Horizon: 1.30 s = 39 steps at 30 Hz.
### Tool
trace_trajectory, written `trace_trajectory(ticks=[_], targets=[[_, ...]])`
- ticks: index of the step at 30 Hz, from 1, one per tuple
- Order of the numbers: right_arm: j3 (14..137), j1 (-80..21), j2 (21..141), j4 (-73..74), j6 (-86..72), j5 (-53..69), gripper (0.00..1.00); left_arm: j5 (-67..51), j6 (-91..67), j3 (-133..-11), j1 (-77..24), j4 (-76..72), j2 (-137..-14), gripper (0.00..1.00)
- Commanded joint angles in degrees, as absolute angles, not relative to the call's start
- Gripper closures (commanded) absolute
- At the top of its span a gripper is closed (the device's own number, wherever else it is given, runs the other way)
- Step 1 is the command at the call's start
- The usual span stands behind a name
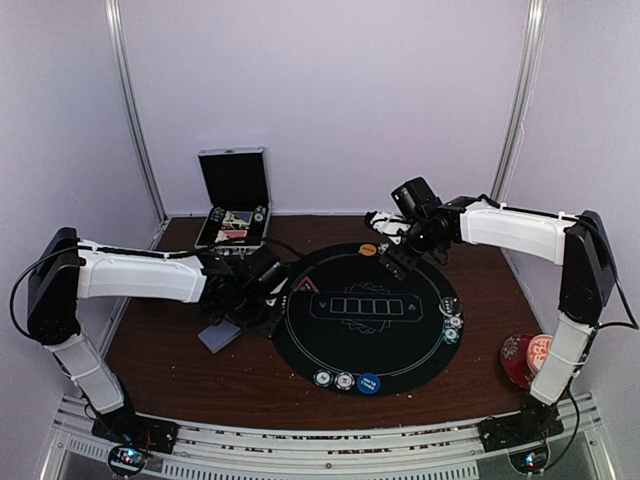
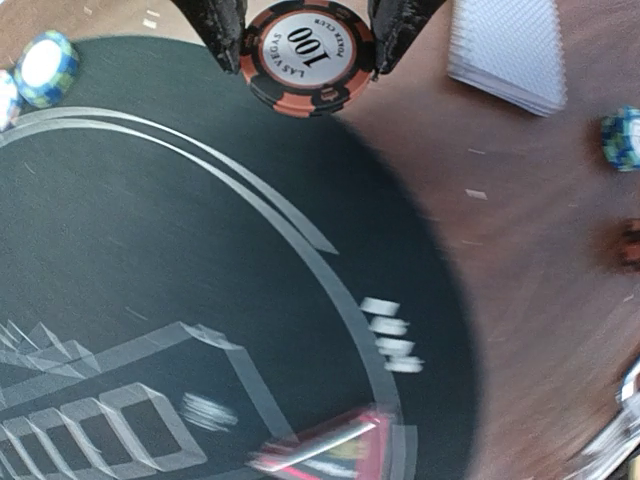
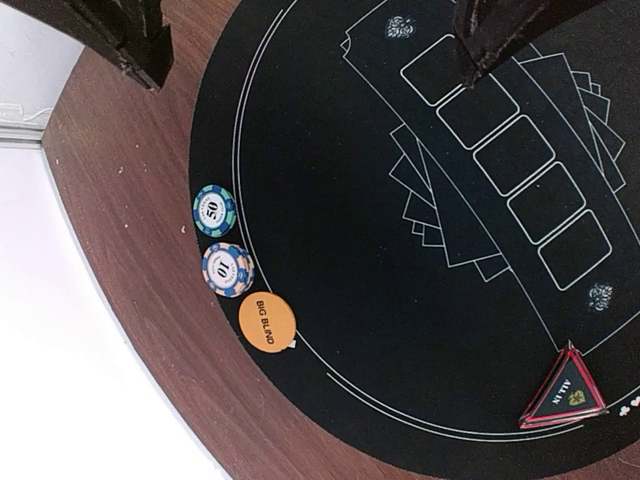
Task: Distribute texas hold em gaming equipment
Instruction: Pick up the pile of poker chips from the pile of poker chips, then place the poker chips pile at the small blind area.
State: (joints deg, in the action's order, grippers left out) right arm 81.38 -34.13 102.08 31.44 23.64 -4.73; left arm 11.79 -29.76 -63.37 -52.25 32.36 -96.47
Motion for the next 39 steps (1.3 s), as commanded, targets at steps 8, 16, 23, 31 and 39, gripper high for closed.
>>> trace_trajectory(ticks=[8, 16, 23, 31, 39], targets=[[80.62, -33.68, 100.75, 30.54, 23.33, -5.18, 0.00, 13.95, -33.33, -65.04, -63.89, 27.26, -102.56, 0.65], [80.52, -33.58, 100.64, 30.50, 23.37, -5.28, 0.00, 13.18, -33.71, -67.15, -66.15, 26.51, -106.27, 0.64], [80.51, -33.58, 100.68, 30.50, 23.40, -5.36, 0.00, 12.42, -33.71, -67.24, -67.01, 26.05, -106.26, 0.64], [80.51, -33.60, 100.92, 30.41, 23.46, -5.79, 0.00, 12.07, -34.35, -67.07, -68.13, 26.07, -106.39, 0.64], [80.51, -33.60, 100.98, 30.40, 23.47, -5.98, 0.00, 12.36, -34.91, -66.47, -68.62, 26.20, -105.68, 0.64]])
